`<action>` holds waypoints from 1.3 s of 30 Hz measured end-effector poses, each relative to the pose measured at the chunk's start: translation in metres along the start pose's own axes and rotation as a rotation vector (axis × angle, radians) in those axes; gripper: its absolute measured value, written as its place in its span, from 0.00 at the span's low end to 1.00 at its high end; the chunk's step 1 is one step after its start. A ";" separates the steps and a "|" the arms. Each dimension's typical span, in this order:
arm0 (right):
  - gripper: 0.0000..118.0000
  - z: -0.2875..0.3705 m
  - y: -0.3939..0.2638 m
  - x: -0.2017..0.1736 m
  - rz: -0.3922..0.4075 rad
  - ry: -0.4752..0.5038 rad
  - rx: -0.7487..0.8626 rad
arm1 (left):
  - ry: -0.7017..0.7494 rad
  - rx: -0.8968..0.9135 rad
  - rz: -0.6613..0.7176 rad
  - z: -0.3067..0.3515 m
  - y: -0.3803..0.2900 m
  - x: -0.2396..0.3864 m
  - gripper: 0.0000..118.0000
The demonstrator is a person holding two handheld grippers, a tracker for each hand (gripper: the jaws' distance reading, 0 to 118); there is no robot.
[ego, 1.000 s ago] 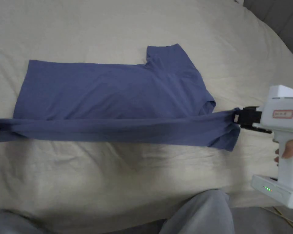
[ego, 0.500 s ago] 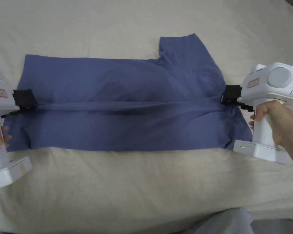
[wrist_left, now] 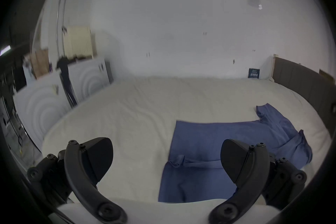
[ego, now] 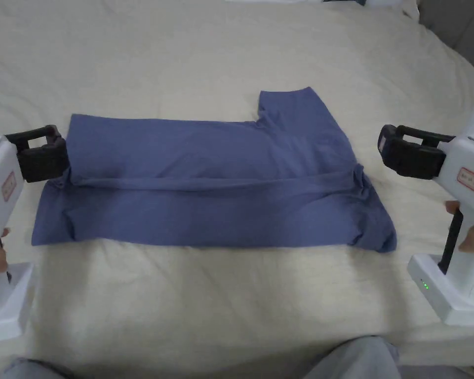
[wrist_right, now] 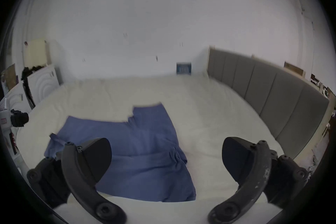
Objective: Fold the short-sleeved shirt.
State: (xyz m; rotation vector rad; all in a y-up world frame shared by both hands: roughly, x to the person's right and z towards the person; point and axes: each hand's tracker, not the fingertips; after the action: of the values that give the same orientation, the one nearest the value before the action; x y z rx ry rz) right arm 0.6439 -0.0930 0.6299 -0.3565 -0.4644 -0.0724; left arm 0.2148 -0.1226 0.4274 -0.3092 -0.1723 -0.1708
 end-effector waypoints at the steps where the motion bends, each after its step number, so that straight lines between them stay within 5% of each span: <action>1: 1.00 0.017 -0.002 -0.004 -0.001 -0.004 0.047 | -0.002 0.026 -0.012 0.014 -0.002 0.002 1.00; 5: 1.00 0.062 -0.013 -0.020 0.006 -0.016 0.163 | -0.023 0.090 -0.044 0.057 -0.012 0.011 0.95; 9: 0.95 0.087 -0.024 -0.032 -0.008 -0.005 0.179 | -0.059 0.125 -0.047 0.087 -0.020 0.017 0.46; 11: 0.65 0.093 -0.027 -0.036 -0.026 0.016 0.176 | -0.080 0.125 -0.008 0.097 -0.021 0.017 0.22; 13: 0.18 0.098 -0.029 -0.040 -0.031 0.027 0.177 | -0.088 0.130 0.021 0.102 -0.024 0.015 0.03; 15: 0.06 0.099 -0.030 -0.047 -0.015 0.023 0.177 | -0.083 0.136 0.025 0.106 -0.026 0.014 0.00; 26: 0.01 0.089 -0.033 -0.048 -0.038 0.044 0.118 | -0.166 -0.150 0.078 0.047 -0.001 -0.017 0.01; 28: 0.01 0.088 -0.032 -0.051 -0.040 0.044 0.109 | -0.207 -0.281 0.122 0.012 0.001 -0.028 0.15; 29: 0.01 0.086 -0.033 -0.050 -0.041 0.044 0.105 | -0.224 -0.356 0.130 -0.005 0.001 -0.032 0.31; 30: 0.01 0.083 -0.034 -0.049 -0.042 0.042 0.100 | -0.236 -0.445 0.131 -0.025 -0.002 -0.036 0.61; 32: 0.01 0.080 -0.035 -0.051 -0.044 0.037 0.085 | -0.230 -0.553 0.107 -0.051 -0.014 -0.037 0.94; 33: 0.01 0.077 -0.037 -0.050 -0.044 0.035 0.075 | -0.229 -0.586 0.090 -0.064 -0.021 -0.036 1.00; 39: 0.01 0.056 -0.045 -0.050 -0.041 0.010 0.003 | -0.185 -0.795 0.087 -0.118 -0.065 -0.035 1.00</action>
State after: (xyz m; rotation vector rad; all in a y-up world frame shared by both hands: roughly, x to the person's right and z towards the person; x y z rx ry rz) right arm 0.5693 -0.1158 0.6684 -0.3436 -0.4621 -0.1129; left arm 0.1855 -0.2163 0.3284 -1.1248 -0.2698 -0.1173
